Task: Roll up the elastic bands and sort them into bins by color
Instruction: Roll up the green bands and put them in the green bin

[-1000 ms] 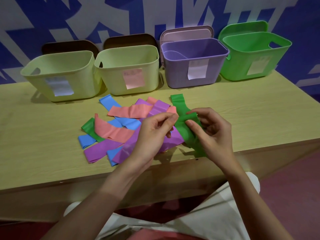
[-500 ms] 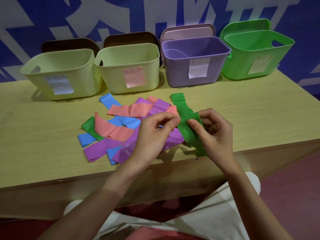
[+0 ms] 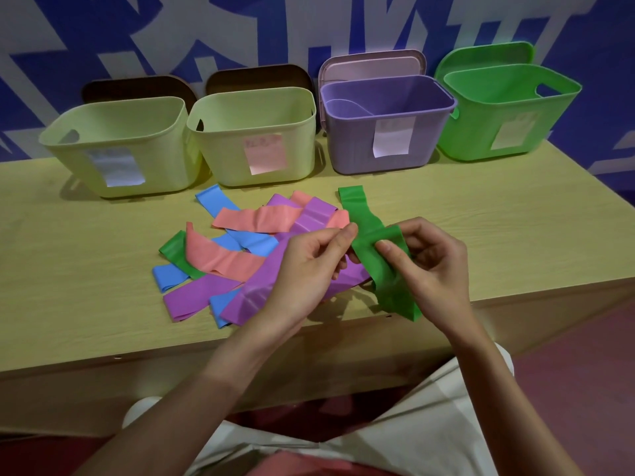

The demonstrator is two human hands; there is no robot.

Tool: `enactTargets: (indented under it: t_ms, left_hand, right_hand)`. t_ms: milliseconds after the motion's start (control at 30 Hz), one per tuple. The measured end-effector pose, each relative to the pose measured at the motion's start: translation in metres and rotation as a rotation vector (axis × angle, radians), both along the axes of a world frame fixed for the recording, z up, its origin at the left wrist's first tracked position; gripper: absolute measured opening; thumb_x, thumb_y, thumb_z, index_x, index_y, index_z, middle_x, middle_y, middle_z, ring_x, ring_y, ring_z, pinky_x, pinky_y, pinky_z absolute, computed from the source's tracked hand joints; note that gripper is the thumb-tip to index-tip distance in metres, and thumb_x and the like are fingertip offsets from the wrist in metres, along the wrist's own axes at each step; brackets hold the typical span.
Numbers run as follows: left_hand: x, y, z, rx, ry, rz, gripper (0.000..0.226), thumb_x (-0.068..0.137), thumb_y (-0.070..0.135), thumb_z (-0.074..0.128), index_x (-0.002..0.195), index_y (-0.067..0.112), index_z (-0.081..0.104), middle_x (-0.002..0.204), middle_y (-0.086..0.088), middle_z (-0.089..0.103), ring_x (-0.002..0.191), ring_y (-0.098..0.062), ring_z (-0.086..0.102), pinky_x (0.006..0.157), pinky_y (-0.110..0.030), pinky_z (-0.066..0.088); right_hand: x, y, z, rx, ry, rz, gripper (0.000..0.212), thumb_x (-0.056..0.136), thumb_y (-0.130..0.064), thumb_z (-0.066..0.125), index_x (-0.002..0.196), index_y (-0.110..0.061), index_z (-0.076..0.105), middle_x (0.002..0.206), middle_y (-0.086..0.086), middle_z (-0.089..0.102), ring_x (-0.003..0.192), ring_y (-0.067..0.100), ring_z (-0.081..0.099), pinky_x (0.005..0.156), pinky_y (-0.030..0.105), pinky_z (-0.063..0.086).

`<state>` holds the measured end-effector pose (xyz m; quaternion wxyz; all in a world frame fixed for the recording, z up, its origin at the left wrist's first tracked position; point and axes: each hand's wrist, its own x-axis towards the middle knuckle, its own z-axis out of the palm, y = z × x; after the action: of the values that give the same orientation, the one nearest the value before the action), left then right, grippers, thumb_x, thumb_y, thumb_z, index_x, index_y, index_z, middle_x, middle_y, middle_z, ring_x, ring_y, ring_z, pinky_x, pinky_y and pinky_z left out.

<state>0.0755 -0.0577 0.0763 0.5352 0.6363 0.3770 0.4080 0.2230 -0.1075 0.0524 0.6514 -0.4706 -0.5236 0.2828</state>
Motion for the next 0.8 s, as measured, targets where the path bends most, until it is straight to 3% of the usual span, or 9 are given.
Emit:
enactTargets:
  t_ms: [167,267,367,500,567,667,800]
  left_hand:
    - [-0.0015,-0.0016,0.0021,0.107,-0.019,0.005,0.011,0.091,0.016,0.059,0.084,0.019,0.067,0.063,0.015,0.060,0.063,0.002,0.053,0.063,-0.015,0.044]
    - [-0.0025,-0.0019,0.0021,0.135,0.000,-0.004,0.010,0.087,0.007,0.063,0.086,0.015,0.068,0.072,0.012,0.065,0.067,0.004,0.058,0.067,-0.012,0.046]
    - [-0.0037,-0.0008,0.0029,0.070,-0.008,0.038,0.012,0.089,0.014,0.061,0.081,0.017,0.068,0.056,0.013,0.054,0.056,0.001,0.048,0.060,-0.014,0.041]
    - [-0.0045,0.0025,-0.0002,-0.016,-0.024,0.022,0.029,0.090,0.026,0.058,0.082,0.000,0.068,0.059,-0.005,0.044,0.057,-0.008,0.040,0.060,-0.021,0.038]
    - [-0.0034,0.0029,-0.0020,-0.019,-0.015,0.011,0.033,0.091,0.026,0.058,0.084,-0.005,0.067,0.060,-0.006,0.043,0.057,-0.009,0.039,0.060,-0.020,0.038]
    - [-0.0012,0.0039,-0.0035,-0.023,-0.030,-0.016,0.041,0.089,0.031,0.057,0.084,-0.008,0.066,0.060,-0.007,0.043,0.056,-0.009,0.040,0.064,-0.019,0.039]
    - [0.0011,0.0057,-0.0028,0.038,-0.006,-0.041,0.043,0.092,0.028,0.055,0.066,-0.006,0.057,0.055,-0.006,0.044,0.054,-0.010,0.043,0.064,-0.016,0.040]
  right_hand:
    - [-0.0018,0.0012,-0.0044,-0.004,0.028,-0.011,0.011,0.082,-0.011,0.068,0.084,-0.003,0.062,0.076,0.002,0.072,0.066,0.010,0.064,0.056,0.023,0.049]
    - [-0.0030,0.0020,-0.0029,-0.006,0.026,-0.003,0.007,0.083,-0.010,0.070,0.083,-0.007,0.064,0.075,-0.003,0.072,0.065,0.007,0.063,0.055,0.020,0.048]
    - [-0.0038,0.0022,-0.0023,-0.012,0.055,0.017,0.005,0.082,-0.008,0.069,0.085,-0.010,0.065,0.077,-0.004,0.073,0.069,0.006,0.066,0.060,0.018,0.051]
    - [-0.0009,0.0006,-0.0056,0.011,0.030,0.027,0.022,0.085,-0.018,0.069,0.107,-0.018,0.066,0.073,0.024,0.066,0.063,0.037,0.062,0.056,0.042,0.049]
    - [0.0007,-0.0004,-0.0054,0.028,-0.018,0.044,0.024,0.088,-0.015,0.067,0.112,-0.020,0.067,0.079,0.020,0.068,0.069,0.041,0.063,0.059,0.044,0.049]
    - [0.0012,-0.0020,-0.0025,0.034,-0.005,0.040,0.021,0.086,-0.005,0.066,0.106,-0.011,0.067,0.096,0.004,0.074,0.085,0.023,0.071,0.071,0.027,0.055]
    - [0.0004,-0.0016,-0.0007,0.006,0.036,-0.002,0.011,0.084,-0.008,0.067,0.094,-0.011,0.065,0.084,-0.005,0.074,0.077,0.009,0.070,0.067,0.019,0.054]
